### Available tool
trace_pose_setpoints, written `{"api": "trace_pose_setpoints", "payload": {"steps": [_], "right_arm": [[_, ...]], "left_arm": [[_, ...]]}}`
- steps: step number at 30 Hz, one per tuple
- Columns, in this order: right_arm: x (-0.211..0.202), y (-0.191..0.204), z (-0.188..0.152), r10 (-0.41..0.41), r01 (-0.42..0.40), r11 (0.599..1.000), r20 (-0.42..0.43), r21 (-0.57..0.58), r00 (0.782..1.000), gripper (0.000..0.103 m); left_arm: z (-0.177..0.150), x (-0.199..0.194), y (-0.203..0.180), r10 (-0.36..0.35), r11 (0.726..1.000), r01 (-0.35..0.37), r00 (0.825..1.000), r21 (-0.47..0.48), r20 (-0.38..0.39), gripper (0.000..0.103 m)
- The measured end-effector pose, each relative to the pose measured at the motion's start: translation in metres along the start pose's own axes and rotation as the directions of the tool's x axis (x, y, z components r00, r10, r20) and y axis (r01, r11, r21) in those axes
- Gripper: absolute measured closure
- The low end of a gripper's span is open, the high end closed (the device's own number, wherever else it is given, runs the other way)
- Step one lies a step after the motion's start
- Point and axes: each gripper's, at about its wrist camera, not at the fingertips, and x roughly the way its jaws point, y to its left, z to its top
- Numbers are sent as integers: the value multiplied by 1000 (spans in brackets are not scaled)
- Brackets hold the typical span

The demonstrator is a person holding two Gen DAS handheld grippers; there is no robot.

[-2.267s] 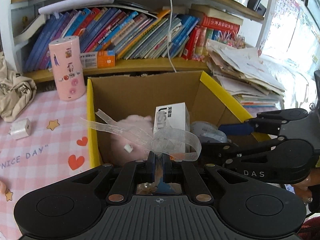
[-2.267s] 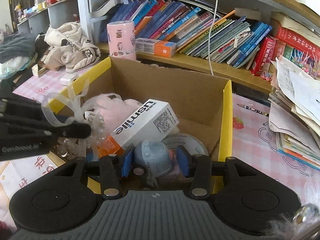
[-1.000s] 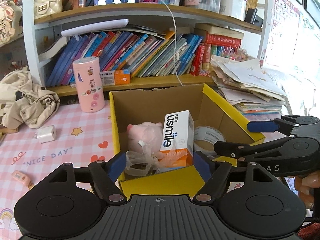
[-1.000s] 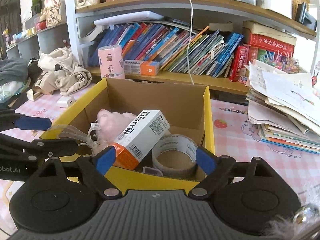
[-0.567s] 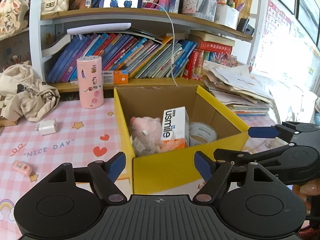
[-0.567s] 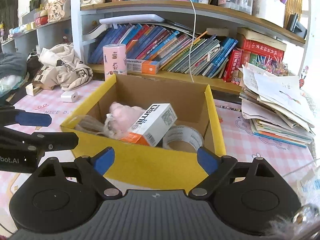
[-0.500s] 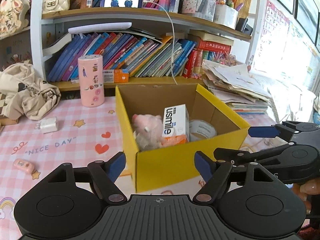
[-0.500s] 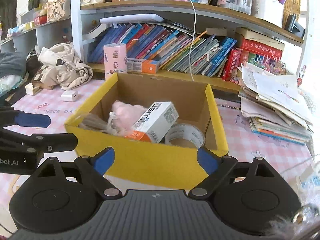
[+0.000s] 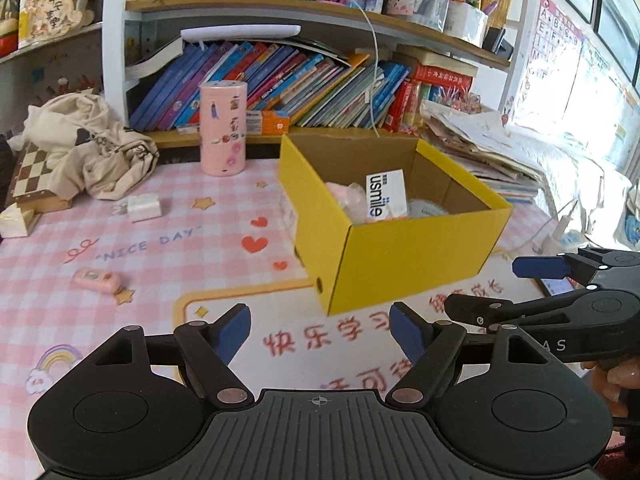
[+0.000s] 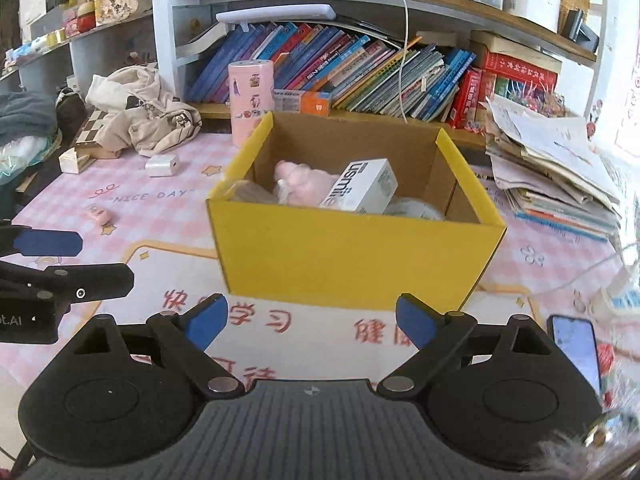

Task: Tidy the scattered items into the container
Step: 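Withdraw both tools up and away from the yellow box, then move both tools toward the pink stick and white charger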

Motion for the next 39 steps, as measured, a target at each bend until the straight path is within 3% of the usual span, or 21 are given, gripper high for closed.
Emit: {"api": "trace_pose_setpoints", "payload": {"steps": [14, 39], "right_arm": [[-16, 58, -25, -4, 4, 1000, -25, -5, 1000, 6], [-11, 155, -16, 104, -105, 976, -14, -192, 994, 5]], "left_arm": [[-32, -37, 30, 30, 999, -29, 999, 27, -21, 20], [-58, -87, 99, 160, 983, -157, 987, -94, 18, 18]]}}
